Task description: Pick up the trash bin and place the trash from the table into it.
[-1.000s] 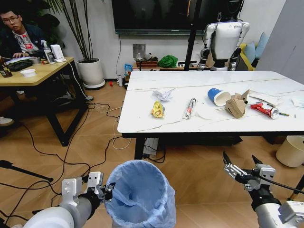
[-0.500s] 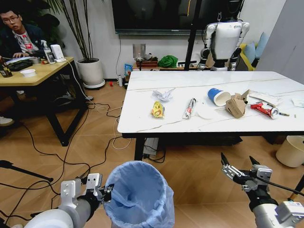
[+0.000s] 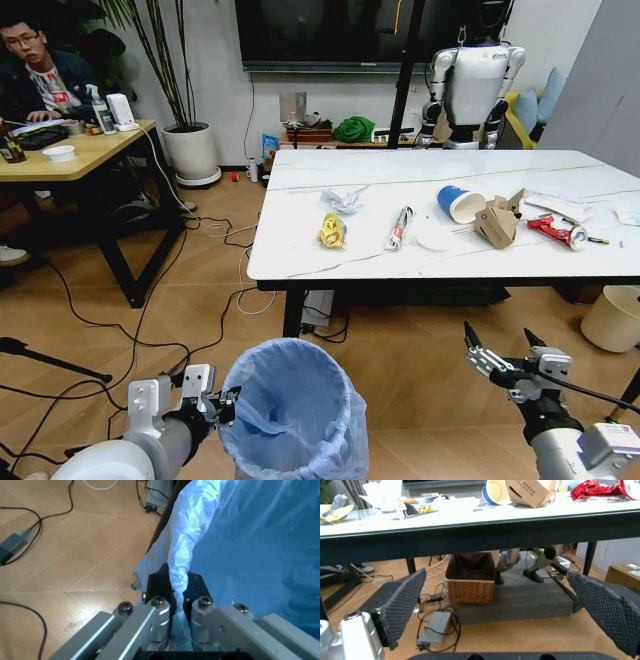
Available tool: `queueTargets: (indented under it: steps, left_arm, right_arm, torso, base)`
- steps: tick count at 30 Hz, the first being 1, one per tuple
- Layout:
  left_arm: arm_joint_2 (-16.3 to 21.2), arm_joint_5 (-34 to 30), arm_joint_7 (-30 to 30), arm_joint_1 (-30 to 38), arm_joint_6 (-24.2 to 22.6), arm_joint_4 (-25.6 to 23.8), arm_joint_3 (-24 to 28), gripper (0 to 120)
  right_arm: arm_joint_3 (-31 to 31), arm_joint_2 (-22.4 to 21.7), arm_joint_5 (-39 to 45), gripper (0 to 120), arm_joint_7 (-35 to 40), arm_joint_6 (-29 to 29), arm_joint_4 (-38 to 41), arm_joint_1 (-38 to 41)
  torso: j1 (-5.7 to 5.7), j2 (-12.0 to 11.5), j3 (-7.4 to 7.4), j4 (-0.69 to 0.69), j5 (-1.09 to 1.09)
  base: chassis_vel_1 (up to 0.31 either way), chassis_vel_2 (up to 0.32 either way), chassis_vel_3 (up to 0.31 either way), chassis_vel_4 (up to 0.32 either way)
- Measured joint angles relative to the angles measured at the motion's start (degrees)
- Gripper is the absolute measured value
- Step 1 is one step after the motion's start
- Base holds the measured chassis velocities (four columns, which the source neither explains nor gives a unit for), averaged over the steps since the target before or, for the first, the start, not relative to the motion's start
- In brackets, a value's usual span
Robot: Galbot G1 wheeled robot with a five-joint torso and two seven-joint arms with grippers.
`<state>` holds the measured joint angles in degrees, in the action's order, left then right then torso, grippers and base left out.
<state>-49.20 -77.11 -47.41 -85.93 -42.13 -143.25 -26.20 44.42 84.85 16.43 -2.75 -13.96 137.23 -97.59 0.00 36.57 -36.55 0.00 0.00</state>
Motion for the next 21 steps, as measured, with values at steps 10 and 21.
queueTargets:
  steps: [10, 21]
  left_arm:
    - [0.2, 0.8, 1.7, 0.1, 0.0, 0.0, -0.2, 0]
    - [0.3, 0.8, 2.2, 0.2, 0.0, 0.0, -0.4, 0]
  right_arm:
    - [0.0, 0.2, -0.3, 100, -0.1, 0.0, -0.6, 0.2]
    - [-0.1, 0.3, -0.5, 100, -0.4, 0.1, -0.9, 0.4]
  torso:
    - [0.67, 1.2, -0.45, 0.0, 0.0]
    - [2.57, 4.4, -1.82, 0.0, 0.0]
  base:
    - [0.0, 0.0, 0.0, 0.0]
    - [0.0, 0.0, 0.0, 0.0]
